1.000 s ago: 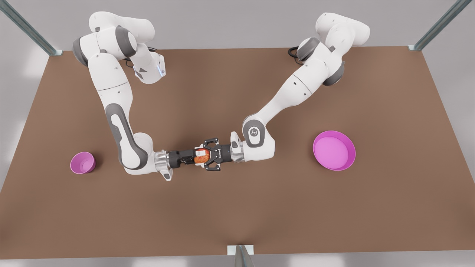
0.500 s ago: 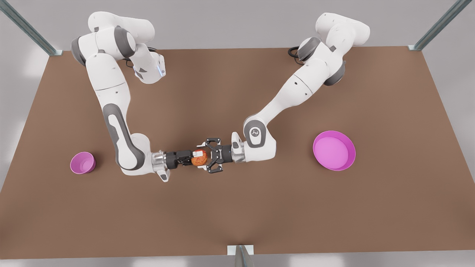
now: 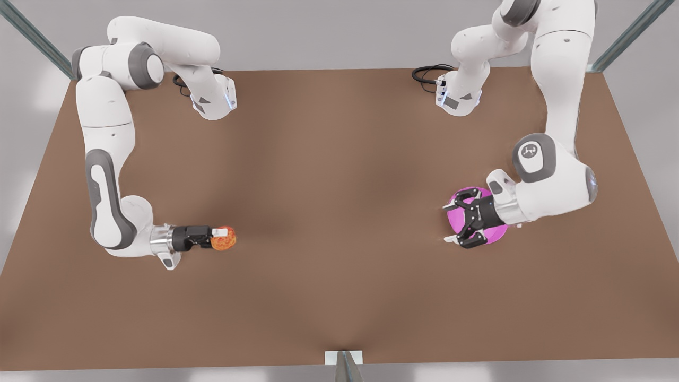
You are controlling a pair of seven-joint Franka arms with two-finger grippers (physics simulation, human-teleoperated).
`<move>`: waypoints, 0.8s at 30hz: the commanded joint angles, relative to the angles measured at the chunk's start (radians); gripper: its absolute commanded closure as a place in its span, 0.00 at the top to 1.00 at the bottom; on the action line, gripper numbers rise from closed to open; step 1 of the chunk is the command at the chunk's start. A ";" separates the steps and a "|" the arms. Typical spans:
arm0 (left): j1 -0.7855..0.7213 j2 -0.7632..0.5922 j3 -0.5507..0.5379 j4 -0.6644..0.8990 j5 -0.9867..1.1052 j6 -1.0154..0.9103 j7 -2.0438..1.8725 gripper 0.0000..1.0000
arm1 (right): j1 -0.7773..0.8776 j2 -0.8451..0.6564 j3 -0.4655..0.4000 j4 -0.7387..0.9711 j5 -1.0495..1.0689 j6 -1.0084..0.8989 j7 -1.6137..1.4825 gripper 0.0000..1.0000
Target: Use the left arm to pick up the apple from the plate, transfer it to the gripper of the right arm, and then use the right arm to place it into the bowl
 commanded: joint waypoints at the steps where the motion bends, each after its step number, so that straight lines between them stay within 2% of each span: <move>1: -0.003 -0.023 0.037 0.101 0.485 -0.649 -1.113 1.00 | -0.036 -0.001 0.001 0.009 -0.083 -0.071 -0.011 0.67; 3: 0.003 -0.042 0.041 0.192 0.495 -0.739 -1.342 1.00 | -0.074 0.001 0.000 0.024 -0.110 -0.094 -0.011 0.67; 4: -0.006 -0.068 0.043 0.237 0.555 -0.729 -1.531 1.00 | -0.095 0.001 0.000 0.030 -0.125 -0.111 -0.011 0.67; 5: -0.024 -0.140 0.070 0.212 0.548 -0.632 -1.609 1.00 | -0.109 0.005 -0.005 0.044 -0.142 -0.137 -0.020 0.67; 6: -0.152 -0.216 0.219 0.128 0.531 -0.540 -1.640 1.00 | -0.129 0.005 -0.005 0.047 -0.153 -0.137 -0.026 0.67; 7: -0.204 -0.255 0.282 0.068 0.520 -0.453 -1.644 1.00 | -0.145 0.005 -0.005 0.047 -0.153 -0.137 -0.035 0.67; 8: -0.219 -0.246 0.305 0.057 0.520 -0.377 -1.683 1.00 | -0.168 0.007 -0.006 0.047 -0.168 -0.137 -0.049 0.67; 10: -0.221 -0.096 0.302 0.246 0.538 -0.452 -1.744 1.00 | -0.198 0.013 -0.006 0.048 -0.190 -0.137 -0.083 0.67; 13: -0.224 0.022 0.304 0.302 0.555 -0.456 -1.838 1.00 | -0.255 0.037 -0.006 0.079 -0.231 -0.154 -0.107 0.67; 18: -0.225 0.027 0.302 0.315 0.555 -0.462 -1.882 1.00 | -0.316 0.163 -0.029 0.281 -0.262 -0.290 -0.101 0.68; 20: -0.225 0.027 0.302 0.315 0.555 -0.465 -1.882 1.00 | -0.350 0.179 -0.038 0.305 -0.280 -0.324 -0.104 0.68; 22: -0.225 0.027 0.302 0.315 0.555 -0.465 -1.882 1.00 | -0.373 0.231 -0.064 0.436 -0.288 -0.390 -0.086 0.68; 24: -0.227 0.027 0.302 0.315 0.554 -0.477 -1.884 1.00 | -0.410 0.235 -0.080 0.461 -0.290 -0.421 -0.087 0.68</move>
